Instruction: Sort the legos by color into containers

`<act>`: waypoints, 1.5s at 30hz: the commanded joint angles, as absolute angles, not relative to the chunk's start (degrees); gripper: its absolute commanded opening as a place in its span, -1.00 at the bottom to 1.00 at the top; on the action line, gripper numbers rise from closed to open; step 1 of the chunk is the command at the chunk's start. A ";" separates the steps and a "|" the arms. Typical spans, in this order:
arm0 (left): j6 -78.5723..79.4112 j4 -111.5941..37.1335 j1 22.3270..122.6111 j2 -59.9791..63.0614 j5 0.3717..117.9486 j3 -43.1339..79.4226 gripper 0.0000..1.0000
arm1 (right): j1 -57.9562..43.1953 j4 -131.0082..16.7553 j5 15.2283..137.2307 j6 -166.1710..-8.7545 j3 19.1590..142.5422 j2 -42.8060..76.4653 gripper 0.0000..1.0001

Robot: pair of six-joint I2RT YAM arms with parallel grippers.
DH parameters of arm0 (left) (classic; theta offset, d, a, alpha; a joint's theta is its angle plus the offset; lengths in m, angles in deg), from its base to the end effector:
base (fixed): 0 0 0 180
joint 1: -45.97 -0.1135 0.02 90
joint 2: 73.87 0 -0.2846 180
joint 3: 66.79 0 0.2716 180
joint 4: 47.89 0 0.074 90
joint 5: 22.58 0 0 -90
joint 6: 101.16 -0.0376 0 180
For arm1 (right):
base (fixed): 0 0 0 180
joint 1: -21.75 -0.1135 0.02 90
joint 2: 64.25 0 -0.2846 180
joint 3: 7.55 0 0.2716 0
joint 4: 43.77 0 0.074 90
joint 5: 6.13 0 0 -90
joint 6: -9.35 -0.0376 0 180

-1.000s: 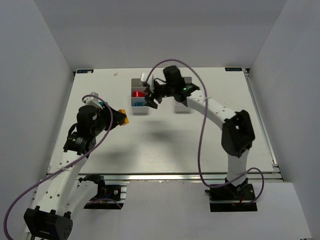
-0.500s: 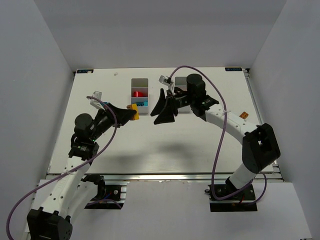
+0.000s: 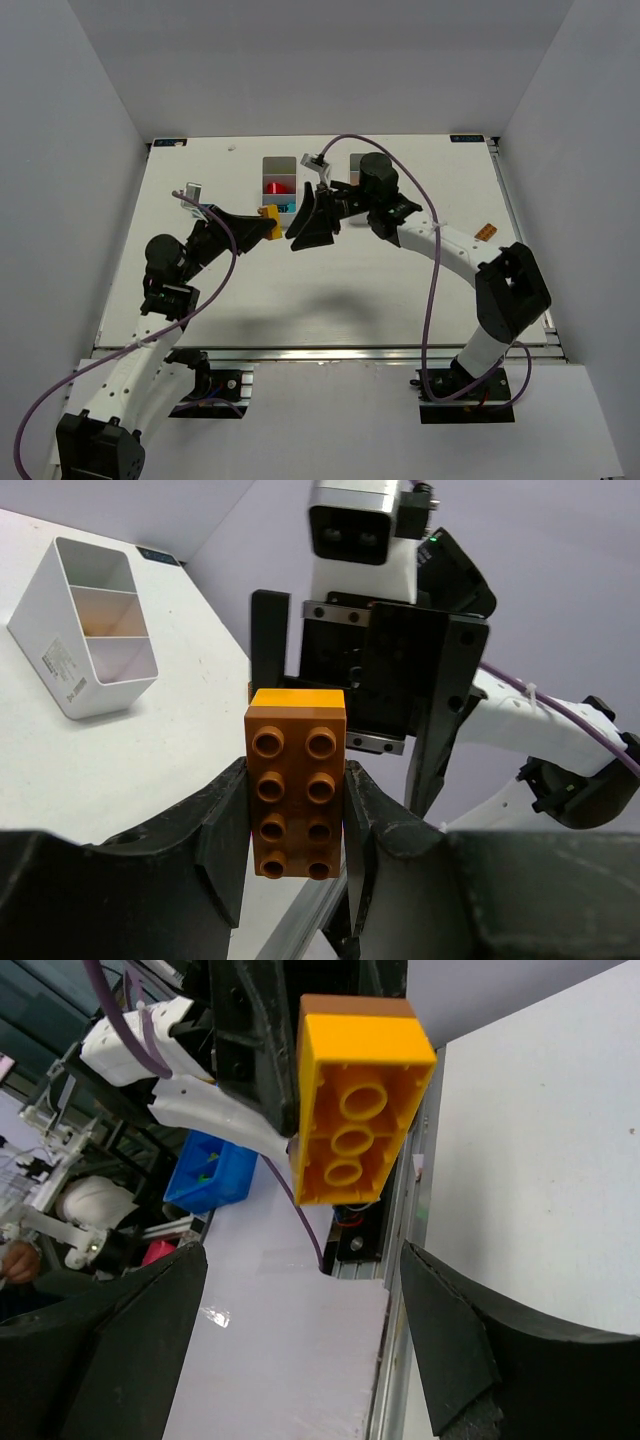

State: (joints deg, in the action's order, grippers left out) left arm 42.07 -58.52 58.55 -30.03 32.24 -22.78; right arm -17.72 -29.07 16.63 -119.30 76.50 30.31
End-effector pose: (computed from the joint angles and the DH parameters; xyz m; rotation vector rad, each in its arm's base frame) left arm 0.1799 -0.0624 0.3311 0.0176 1.5654 -1.3490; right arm 0.2852 0.2798 0.3541 -1.1233 1.5467 1.8567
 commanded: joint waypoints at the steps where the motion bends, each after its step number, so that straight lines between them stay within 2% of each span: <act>1: 43.33 -62.02 58.45 -29.92 31.03 -23.35 -0.82 | -18.68 -25.06 18.82 -123.18 80.01 32.07 0.64; 17: 45.18 -64.13 58.54 -30.18 31.21 -25.28 -0.81 | -20.18 -24.71 22.70 -124.15 85.55 36.38 0.40; 23: 44.83 -63.69 58.54 -30.01 31.82 -25.28 -0.78 | -21.49 -26.47 23.49 -122.93 86.08 36.56 0.18; 25: 44.65 -62.99 58.54 -30.01 32.26 -25.11 -0.73 | -21.85 -26.56 23.40 -122.49 85.73 36.38 0.01; 26: 44.48 -62.55 58.45 -30.01 32.44 -24.85 -0.60 | -21.93 -26.47 23.31 -122.48 85.38 36.30 -0.11; 30: 43.42 -59.48 58.45 -30.36 33.49 -23.88 -0.20 | -21.94 -25.77 22.61 -122.40 84.85 35.95 -0.33; 36: 41.40 -54.91 58.45 -31.15 34.90 -22.30 0.00 | -21.85 -24.89 22.08 -121.96 84.58 35.24 -0.59; 42: 39.82 -51.04 58.54 -32.20 35.95 -21.24 0.19 | -21.50 -23.40 21.64 -122.75 84.32 34.98 -0.64; 45: 39.47 -50.07 58.45 -32.56 36.13 -21.07 0.21 | -21.32 -22.96 21.56 -123.01 84.14 34.89 -0.65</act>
State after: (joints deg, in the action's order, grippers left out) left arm 41.31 -53.69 58.46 -31.82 34.65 -23.04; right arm -21.30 -27.54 22.40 -122.52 83.43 36.52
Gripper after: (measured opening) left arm 0.604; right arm 0.436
